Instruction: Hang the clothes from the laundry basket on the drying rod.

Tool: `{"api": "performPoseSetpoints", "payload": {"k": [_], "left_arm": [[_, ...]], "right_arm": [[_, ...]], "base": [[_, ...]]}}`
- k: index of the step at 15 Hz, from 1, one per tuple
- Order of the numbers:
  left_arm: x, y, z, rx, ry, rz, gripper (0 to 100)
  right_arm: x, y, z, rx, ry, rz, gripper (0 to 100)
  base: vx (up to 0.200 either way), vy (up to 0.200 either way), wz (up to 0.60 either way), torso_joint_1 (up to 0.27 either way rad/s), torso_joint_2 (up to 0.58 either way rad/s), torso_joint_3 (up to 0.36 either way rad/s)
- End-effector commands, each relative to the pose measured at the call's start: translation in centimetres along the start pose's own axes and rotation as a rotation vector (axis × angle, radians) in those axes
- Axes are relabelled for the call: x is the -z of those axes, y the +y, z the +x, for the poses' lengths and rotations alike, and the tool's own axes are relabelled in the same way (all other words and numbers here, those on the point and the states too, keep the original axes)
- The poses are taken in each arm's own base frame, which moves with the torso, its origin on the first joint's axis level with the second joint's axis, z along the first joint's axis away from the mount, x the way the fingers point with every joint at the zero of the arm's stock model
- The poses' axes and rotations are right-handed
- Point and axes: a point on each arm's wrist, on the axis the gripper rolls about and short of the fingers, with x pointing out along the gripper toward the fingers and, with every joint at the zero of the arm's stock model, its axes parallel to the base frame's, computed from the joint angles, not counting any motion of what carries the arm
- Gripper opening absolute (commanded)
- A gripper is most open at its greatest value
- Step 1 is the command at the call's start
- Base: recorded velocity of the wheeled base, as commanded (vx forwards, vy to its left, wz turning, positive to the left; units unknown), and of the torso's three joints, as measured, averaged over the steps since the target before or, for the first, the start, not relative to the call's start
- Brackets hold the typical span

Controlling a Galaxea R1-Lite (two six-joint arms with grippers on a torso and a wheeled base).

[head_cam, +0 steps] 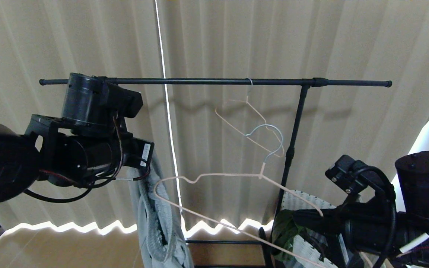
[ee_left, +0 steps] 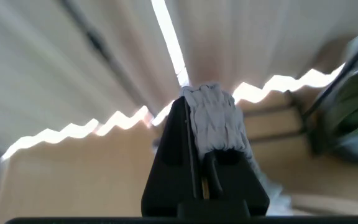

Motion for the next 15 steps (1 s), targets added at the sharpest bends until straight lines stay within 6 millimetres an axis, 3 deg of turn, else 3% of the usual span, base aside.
{"api": "performPoseSetpoints", "payload": {"k": [1,7,10,15], "left_arm": [[-1.9,0.3,-0.8,-0.021,0.003,-0.007,0],[-2.7,-0.9,0.6,-0.016,0.038,-0.071,0],[-2.7,-0.5,0.4,-0.06,0.049,-0.064,0],[-2.4,0.1,0.9,-0.128,0.068,-0.03,0]], "right_arm": [[-0.5,-0.1,1.0,0.016,0.011,0.005,0],[-1.3,2.1,1.6,-0.057,0.02,0.049,0],[-1.7,2.1,2.4,0.004,0.052,0.091,0],[-2.5,1.9,1.9,0.04,0.01,0.131,0]], "base": [[0.0,0.0,0.0,0.0,0.0,0.0],[0.0,0.0,0.0,0.0,0.0,0.0],[0.0,0.0,0.0,0.0,0.0,0.0],[0.0,0.0,0.0,0.0,0.0,0.0]]}}
